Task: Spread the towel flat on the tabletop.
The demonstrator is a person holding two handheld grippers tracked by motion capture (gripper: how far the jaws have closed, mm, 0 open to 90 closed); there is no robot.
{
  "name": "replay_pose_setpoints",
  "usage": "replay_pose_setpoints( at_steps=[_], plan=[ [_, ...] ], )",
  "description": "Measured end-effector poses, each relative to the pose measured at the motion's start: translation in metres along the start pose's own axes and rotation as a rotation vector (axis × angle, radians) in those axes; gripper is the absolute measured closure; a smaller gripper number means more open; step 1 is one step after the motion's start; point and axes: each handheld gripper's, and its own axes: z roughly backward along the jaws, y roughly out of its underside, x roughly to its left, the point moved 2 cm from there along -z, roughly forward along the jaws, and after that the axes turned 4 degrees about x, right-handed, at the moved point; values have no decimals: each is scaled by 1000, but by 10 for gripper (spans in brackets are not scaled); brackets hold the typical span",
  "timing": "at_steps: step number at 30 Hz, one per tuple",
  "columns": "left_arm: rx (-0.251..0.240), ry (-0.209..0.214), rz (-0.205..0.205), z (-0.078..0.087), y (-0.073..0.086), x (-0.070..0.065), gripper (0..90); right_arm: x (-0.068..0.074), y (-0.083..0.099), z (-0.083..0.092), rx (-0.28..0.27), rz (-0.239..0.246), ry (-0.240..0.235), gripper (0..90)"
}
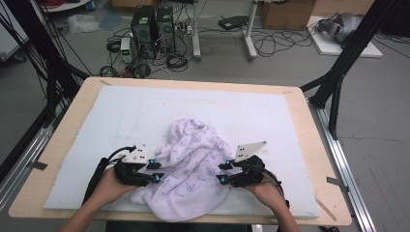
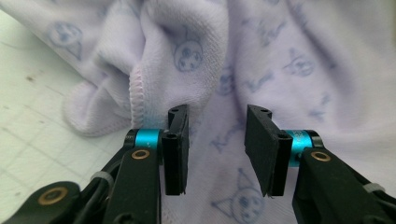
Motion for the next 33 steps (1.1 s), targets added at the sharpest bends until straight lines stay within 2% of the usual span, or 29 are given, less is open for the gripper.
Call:
replay_pose_setpoints(
  at_steps=[1,4,5,6,7,8,9,14,17,18,20,21,22,23,26,27,28,29,30,31,32,33],
  plan=[
    [47,0,-11,-11,4,0,622,0,6,-7,62,-2,-1,565],
    [19,-3,-4,-13,7,-2,709,1,11,-11,93,-2,-6,570],
    [18,3,4,-11,9,-2,757,2,18,-15,116,3,-9,617],
    [18,3,4,-11,9,-2,808,2,18,-15,116,3,-9,617],
    [17,-2,3,-10,10,-3,847,4,22,-14,94,-11,-23,725],
    [23,-8,-3,-9,11,-5,847,4,22,-14,94,-11,-23,725],
    [23,-15,-4,-7,12,-6,867,6,23,-14,90,-22,-51,783],
    [21,-18,-5,4,23,-15,877,15,23,-12,98,-5,-78,810],
    [15,-7,0,11,31,-24,878,31,27,-6,71,2,-101,813],
    [11,-2,-1,15,35,-31,878,36,28,-4,62,3,-102,813],
    [12,4,2,17,36,-34,879,39,29,-3,52,5,-105,814],
    [12,6,2,19,38,-38,879,48,31,2,41,3,-118,814],
    [15,9,-3,21,39,-40,879,48,31,2,41,3,-118,814],
    [8,15,-6,26,41,-47,879,58,31,7,34,7,-134,814],
    [7,31,-17,32,43,-54,880,66,30,12,30,11,-162,812],
    [8,36,-25,34,42,-56,879,72,27,20,29,18,-178,798],
    [0,39,-27,37,42,-59,879,72,27,20,29,18,-178,798],
    [-7,43,-30,39,41,-60,873,73,23,25,15,16,-184,734],
    [-21,41,-35,41,39,-59,873,73,23,25,15,16,-184,734],
    [-33,36,-30,42,37,-57,820,68,18,29,0,18,-169,678],
    [-48,31,-24,42,35,-54,820,68,18,29,0,18,-169,678],
    [-66,13,-4,40,30,-46,733,60,14,29,-21,4,-134,621]
  ],
)
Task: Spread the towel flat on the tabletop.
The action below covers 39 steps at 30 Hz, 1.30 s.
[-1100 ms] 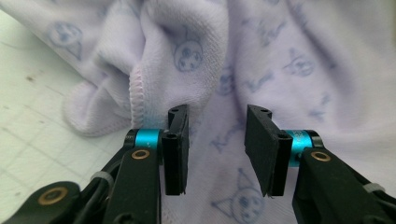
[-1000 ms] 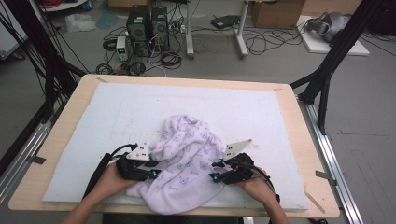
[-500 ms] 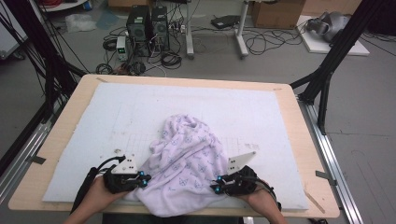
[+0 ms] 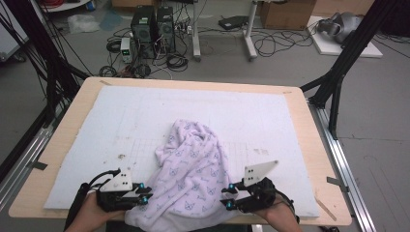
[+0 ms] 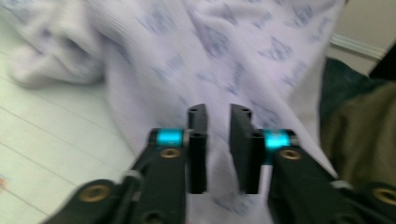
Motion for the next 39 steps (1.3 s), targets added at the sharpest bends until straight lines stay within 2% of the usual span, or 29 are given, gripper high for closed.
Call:
replay_pose_setpoints(
  at_steps=[1,3,4,5,7,8,9,11,12,14,15,16,17,18,19,20,22,25,27,28,29,30,33,34,35,36,37,38,39],
  plan=[
    [0,0,0,0,0,0,710,0,0,0,0,0,0,621],
    [-9,-9,7,-5,-5,8,686,-11,-4,1,-51,-20,9,581],
    [-17,-24,12,-11,-10,16,651,-23,-9,0,-78,-24,43,572],
    [-17,-24,12,-11,-10,16,647,-29,-11,0,-87,-26,58,563],
    [-9,-25,13,-21,-17,23,641,-35,-12,-1,-90,-28,77,563],
    [3,-19,11,-29,-20,27,631,-47,-13,-6,-50,-22,132,559],
    [3,-19,11,-29,-20,27,627,-47,-13,-6,-50,-22,132,559],
    [26,-20,12,-41,-22,31,626,-58,-10,-17,7,-21,172,555],
    [66,-22,17,-54,-20,34,635,-61,-9,-23,44,-23,188,558],
    [72,-22,12,-57,-19,35,710,-65,-5,-31,71,-22,196,576],
    [49,-26,17,-57,-18,35,710,-65,-5,-31,71,-22,196,576],
    [53,-27,23,-56,-18,37,824,-69,-1,-39,109,-18,206,650],
    [56,-33,23,-55,-19,36,824,-69,-1,-39,109,-18,206,650],
    [60,-45,19,-52,-17,35,853,-69,2,-43,108,-7,214,736],
    [60,-45,19,-52,-17,35,858,-69,2,-43,108,-7,214,736],
    [61,-50,16,-48,-14,34,861,-69,3,-43,104,-12,177,836],
    [59,-56,19,-43,-11,31,864,-67,3,-43,110,-11,164,869],
    [54,-57,19,-35,-7,28,865,-63,2,-43,118,-2,159,874],
    [49,-53,34,-30,-2,24,865,-59,2,-43,122,6,139,877],
    [54,-60,34,-27,1,22,865,-52,1,-42,111,15,118,878],
    [59,-60,32,-24,4,20,865,-52,1,-42,111,15,118,878],
    [62,-59,32,-16,9,15,865,-43,0,-40,93,26,94,878],
    [68,-58,27,-9,13,10,865,-36,-1,-38,85,37,83,879],
    [57,-54,25,0,17,3,865,-27,0,-37,68,42,41,877],
    [57,-54,25,0,17,3,863,-27,0,-37,68,42,41,877],
    [53,-54,20,4,19,1,856,-19,-2,-34,59,67,0,846],
    [52,-61,19,6,19,0,856,-19,-2,-34,59,67,0,846],
    [46,-65,21,7,19,2,776,-17,-6,-30,47,94,22,785],
    [44,-70,32,7,18,3,739,-19,-8,-28,43,89,35,758]
  ],
)
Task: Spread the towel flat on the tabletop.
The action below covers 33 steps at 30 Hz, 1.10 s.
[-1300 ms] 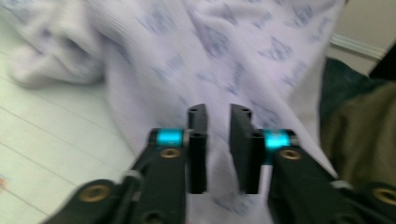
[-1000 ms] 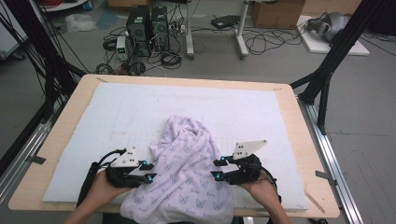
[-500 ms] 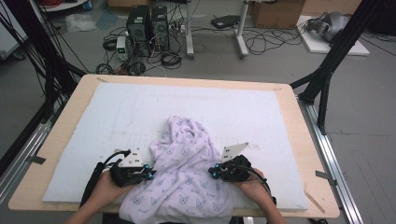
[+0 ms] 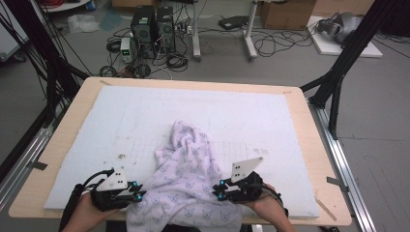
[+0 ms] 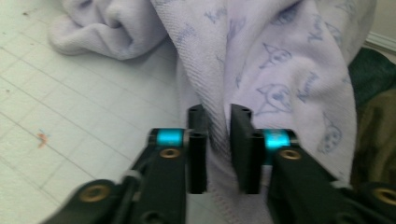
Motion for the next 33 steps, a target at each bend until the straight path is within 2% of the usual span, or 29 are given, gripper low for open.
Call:
replay_pose_setpoints(
  at_steps=[2,3,5,6,7,8,9,11,12,13,15,16,17,18,19,20,21,22,23,28,29,30,32,33],
  plan=[
    [-12,-7,8,-2,-5,7,705,-8,-4,4,-28,-19,32,723],
    [-26,-5,15,-5,-10,11,696,-8,-4,4,-28,-19,32,723],
    [-59,-2,26,-12,-22,21,681,-26,-9,6,-62,-47,73,707],
    [-59,-2,26,-12,-22,21,674,-26,-9,6,-62,-47,73,707],
    [-72,-5,28,-15,-27,25,668,-36,-10,4,-63,-60,83,706],
    [-85,2,35,-19,-34,29,668,-36,-10,4,-63,-60,83,706],
    [-106,23,43,-25,-43,34,648,-46,-11,1,-49,-71,99,691],
    [-111,38,42,-31,-48,37,632,-50,-10,-1,-50,-84,105,676],
    [-109,53,48,-36,-51,40,610,-55,-9,-3,-45,-100,104,664],
    [-93,74,64,-44,-56,43,520,-61,-6,-9,-26,-125,98,641],
    [-66,68,72,-57,-60,46,510,-63,-5,-12,-18,-132,98,629],
    [-49,80,82,-66,-61,46,510,-65,-4,-15,-1,-137,91,626],
    [-30,76,81,-70,-62,47,552,-68,-1,-23,23,-154,80,645],
    [-11,68,70,-75,-62,46,552,-68,-1,-23,23,-154,80,645],
    [-1,56,50,-78,-62,45,698,-70,1,-25,17,-161,76,714],
    [0,50,39,-78,-62,45,698,-70,1,-25,17,-161,76,714],
    [-2,57,42,-76,-62,45,787,-72,2,-24,17,-169,75,811],
    [-4,58,45,-75,-61,45,787,-72,2,-24,17,-169,75,811],
    [-7,61,44,-71,-60,45,805,-72,3,-21,17,-167,72,857],
    [-26,45,48,-55,-54,45,809,-66,-1,-11,-16,-139,95,869],
    [-35,26,50,-43,-50,45,809,-60,-4,-3,-44,-119,107,870],
    [-35,26,50,-43,-50,45,808,-60,-4,-3,-44,-119,107,870],
    [-48,30,65,-29,-45,45,807,-54,-5,3,-59,-107,104,871],
    [-54,34,58,-19,-41,41,805,-44,-8,7,-77,-95,87,871]
  ],
)
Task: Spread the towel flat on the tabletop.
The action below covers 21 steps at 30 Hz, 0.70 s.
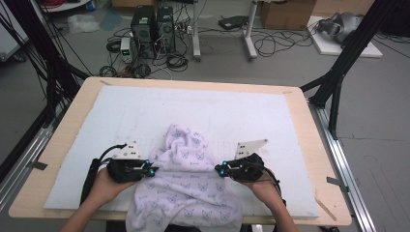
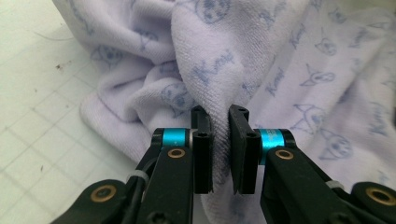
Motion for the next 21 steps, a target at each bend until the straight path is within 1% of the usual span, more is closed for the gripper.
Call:
replay_pose_setpoints(
  at_steps=[1,2,3,4,5,6,7,8,9,10,11,12,13,14,15,17,18,19,20,21],
  plan=[
    [0,0,0,0,0,0,806,0,0,0,0,0,0,871],
    [2,-3,-3,3,2,-3,806,10,-2,-1,7,27,-17,871],
    [6,-10,-14,7,5,-8,806,10,-2,-1,7,27,-17,871],
    [11,-10,-21,10,7,-11,806,17,-3,-3,11,44,-30,871],
    [23,-5,-27,13,13,-16,806,22,-3,-5,17,48,-46,871],
    [30,0,-33,14,17,-19,795,33,-2,-13,40,64,-91,869],
    [38,5,-34,15,21,-21,795,33,-2,-13,40,64,-91,869],
    [48,8,-41,17,25,-22,742,40,-1,-20,80,94,-113,834],
    [48,7,-40,18,27,-22,692,40,-2,-21,81,95,-115,796],
    [45,4,-28,20,27,-20,692,40,-2,-21,81,95,-115,796],
    [34,-2,-14,22,26,-17,638,39,-4,-20,67,86,-115,762],
    [18,-7,-2,24,24,-13,596,32,-12,-16,30,66,-84,713],
    [-4,-10,11,26,20,-9,596,32,-12,-16,30,66,-84,713],
    [-34,-16,30,26,14,-1,578,21,-20,-11,1,51,-39,681],
    [-34,-16,30,26,14,-1,577,21,-20,-11,1,51,-39,681],
    [-39,-23,39,22,8,6,578,10,-27,-10,-13,40,-12,663],
    [-41,-28,47,19,7,8,578,2,-30,-13,-10,36,-2,651],
    [-34,-37,53,14,6,11,580,-1,-29,-17,6,34,-1,650],
    [4,-49,59,0,6,16,579,-4,-27,-23,48,30,-6,643],
    [4,-49,59,0,6,16,576,-4,-27,-23,48,30,-6,643]
  ],
)
